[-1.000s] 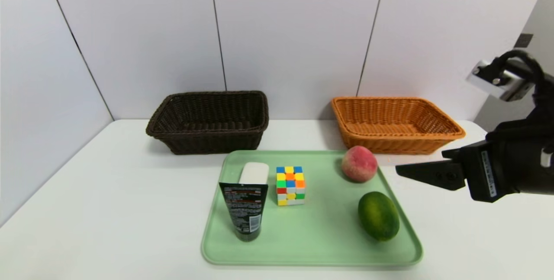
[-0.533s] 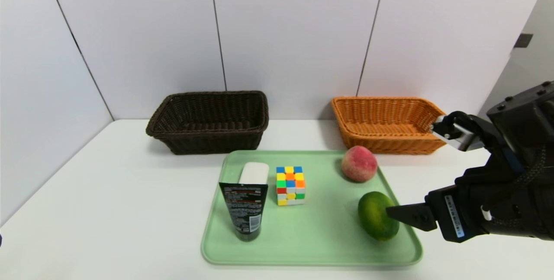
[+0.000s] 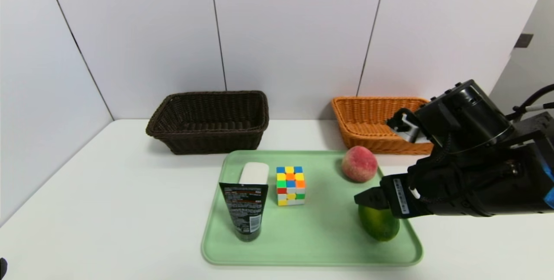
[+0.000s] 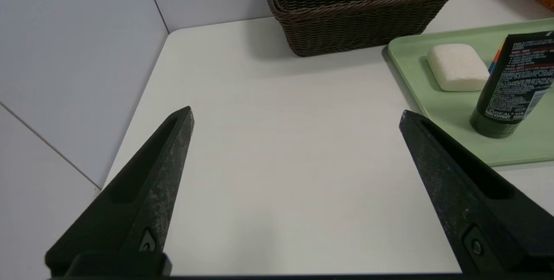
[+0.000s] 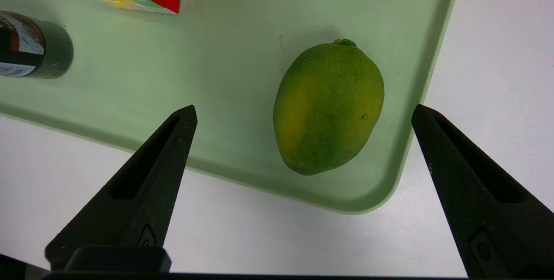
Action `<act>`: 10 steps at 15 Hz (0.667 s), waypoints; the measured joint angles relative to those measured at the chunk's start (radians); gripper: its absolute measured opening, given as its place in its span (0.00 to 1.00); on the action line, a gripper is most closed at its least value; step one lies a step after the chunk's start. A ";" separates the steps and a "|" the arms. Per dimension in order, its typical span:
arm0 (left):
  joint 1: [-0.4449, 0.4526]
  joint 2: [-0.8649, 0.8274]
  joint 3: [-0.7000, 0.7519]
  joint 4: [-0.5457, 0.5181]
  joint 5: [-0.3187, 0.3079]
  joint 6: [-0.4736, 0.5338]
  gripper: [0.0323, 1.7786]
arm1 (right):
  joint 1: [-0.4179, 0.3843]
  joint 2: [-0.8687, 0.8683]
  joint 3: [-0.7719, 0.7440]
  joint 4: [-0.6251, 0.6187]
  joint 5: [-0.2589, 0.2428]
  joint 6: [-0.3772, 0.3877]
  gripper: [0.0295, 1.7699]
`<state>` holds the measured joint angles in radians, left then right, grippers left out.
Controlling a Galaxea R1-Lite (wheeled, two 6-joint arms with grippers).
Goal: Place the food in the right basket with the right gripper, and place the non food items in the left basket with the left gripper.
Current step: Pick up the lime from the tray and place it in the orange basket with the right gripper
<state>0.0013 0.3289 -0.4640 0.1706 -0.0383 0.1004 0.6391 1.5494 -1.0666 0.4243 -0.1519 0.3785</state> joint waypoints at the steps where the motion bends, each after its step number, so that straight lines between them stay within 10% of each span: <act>1: 0.000 -0.010 0.000 0.010 0.000 0.000 0.95 | 0.000 0.013 -0.003 0.000 -0.007 0.000 0.97; 10: 0.000 -0.038 0.004 0.014 0.000 -0.001 0.95 | -0.001 0.048 0.059 -0.016 -0.057 0.066 0.97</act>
<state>0.0013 0.2911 -0.4602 0.1847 -0.0383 0.0994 0.6383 1.5977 -1.0077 0.4087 -0.2091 0.4440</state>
